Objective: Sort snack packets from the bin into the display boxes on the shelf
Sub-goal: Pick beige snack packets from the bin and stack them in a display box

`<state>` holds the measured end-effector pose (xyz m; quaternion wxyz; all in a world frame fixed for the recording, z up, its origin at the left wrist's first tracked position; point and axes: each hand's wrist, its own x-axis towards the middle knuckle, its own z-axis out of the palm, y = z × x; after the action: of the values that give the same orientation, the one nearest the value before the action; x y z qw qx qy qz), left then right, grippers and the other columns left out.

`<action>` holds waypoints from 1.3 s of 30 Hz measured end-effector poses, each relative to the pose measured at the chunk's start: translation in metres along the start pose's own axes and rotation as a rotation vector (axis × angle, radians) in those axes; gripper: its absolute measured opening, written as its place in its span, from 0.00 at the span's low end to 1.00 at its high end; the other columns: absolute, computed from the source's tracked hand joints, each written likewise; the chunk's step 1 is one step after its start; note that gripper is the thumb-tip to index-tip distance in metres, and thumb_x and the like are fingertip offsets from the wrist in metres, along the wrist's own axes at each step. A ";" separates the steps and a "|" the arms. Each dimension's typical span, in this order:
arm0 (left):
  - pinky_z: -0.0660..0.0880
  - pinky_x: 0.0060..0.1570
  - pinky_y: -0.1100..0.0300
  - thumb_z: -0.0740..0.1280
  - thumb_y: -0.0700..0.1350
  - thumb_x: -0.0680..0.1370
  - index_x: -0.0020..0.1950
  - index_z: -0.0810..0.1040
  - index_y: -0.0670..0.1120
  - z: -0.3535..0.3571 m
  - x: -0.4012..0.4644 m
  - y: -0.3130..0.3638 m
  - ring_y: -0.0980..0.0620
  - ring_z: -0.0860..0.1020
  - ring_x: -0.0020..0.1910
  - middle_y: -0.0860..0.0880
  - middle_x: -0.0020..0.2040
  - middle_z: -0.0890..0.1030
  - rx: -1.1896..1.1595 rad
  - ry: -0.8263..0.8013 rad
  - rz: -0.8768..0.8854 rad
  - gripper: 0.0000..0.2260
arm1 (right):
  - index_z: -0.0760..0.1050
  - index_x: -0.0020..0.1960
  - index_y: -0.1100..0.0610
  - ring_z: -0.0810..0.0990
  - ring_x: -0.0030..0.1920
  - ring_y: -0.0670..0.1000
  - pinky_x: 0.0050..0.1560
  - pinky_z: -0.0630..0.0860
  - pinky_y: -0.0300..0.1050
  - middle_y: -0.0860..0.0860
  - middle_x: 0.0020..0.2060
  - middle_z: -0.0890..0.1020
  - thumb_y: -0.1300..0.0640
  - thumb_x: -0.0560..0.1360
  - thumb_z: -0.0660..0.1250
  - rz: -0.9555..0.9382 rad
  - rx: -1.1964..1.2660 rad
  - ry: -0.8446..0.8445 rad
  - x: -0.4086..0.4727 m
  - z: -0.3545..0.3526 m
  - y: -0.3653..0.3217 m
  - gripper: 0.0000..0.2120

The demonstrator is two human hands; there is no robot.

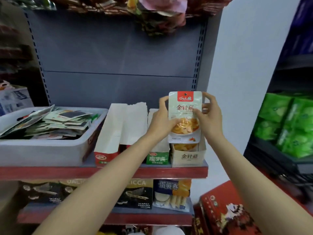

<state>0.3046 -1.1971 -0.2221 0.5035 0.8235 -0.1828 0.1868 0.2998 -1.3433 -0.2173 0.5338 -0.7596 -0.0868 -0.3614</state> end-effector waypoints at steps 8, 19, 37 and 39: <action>0.79 0.49 0.51 0.73 0.42 0.73 0.68 0.63 0.48 0.012 0.012 -0.013 0.52 0.79 0.46 0.53 0.45 0.78 0.074 0.095 -0.033 0.28 | 0.62 0.70 0.52 0.74 0.39 0.37 0.31 0.70 0.22 0.45 0.46 0.74 0.65 0.76 0.65 0.045 -0.115 -0.065 0.005 -0.010 0.027 0.26; 0.65 0.59 0.58 0.72 0.49 0.73 0.70 0.67 0.51 0.025 0.009 -0.023 0.51 0.65 0.64 0.50 0.64 0.68 0.583 -0.009 0.187 0.27 | 0.69 0.67 0.57 0.74 0.57 0.54 0.55 0.67 0.37 0.56 0.57 0.75 0.67 0.75 0.62 -0.094 -0.505 -0.279 -0.005 -0.011 0.044 0.21; 0.71 0.56 0.51 0.62 0.44 0.78 0.60 0.74 0.49 -0.060 -0.027 -0.037 0.51 0.74 0.55 0.52 0.53 0.77 0.518 0.135 0.168 0.11 | 0.65 0.71 0.58 0.66 0.67 0.54 0.66 0.66 0.47 0.54 0.67 0.69 0.62 0.77 0.62 -0.364 -0.620 -0.386 -0.033 0.051 -0.001 0.23; 0.71 0.54 0.52 0.63 0.43 0.78 0.58 0.75 0.48 -0.087 -0.033 -0.044 0.51 0.74 0.53 0.52 0.52 0.77 0.557 0.204 0.162 0.10 | 0.66 0.70 0.56 0.67 0.65 0.52 0.61 0.67 0.44 0.52 0.65 0.70 0.60 0.78 0.60 -0.353 -0.507 -0.461 -0.039 0.078 -0.015 0.20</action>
<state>0.2867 -1.0962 -0.2354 0.2578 0.8895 -0.1381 0.3511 0.2997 -1.2592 -0.2439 0.2249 -0.9021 -0.2419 -0.2776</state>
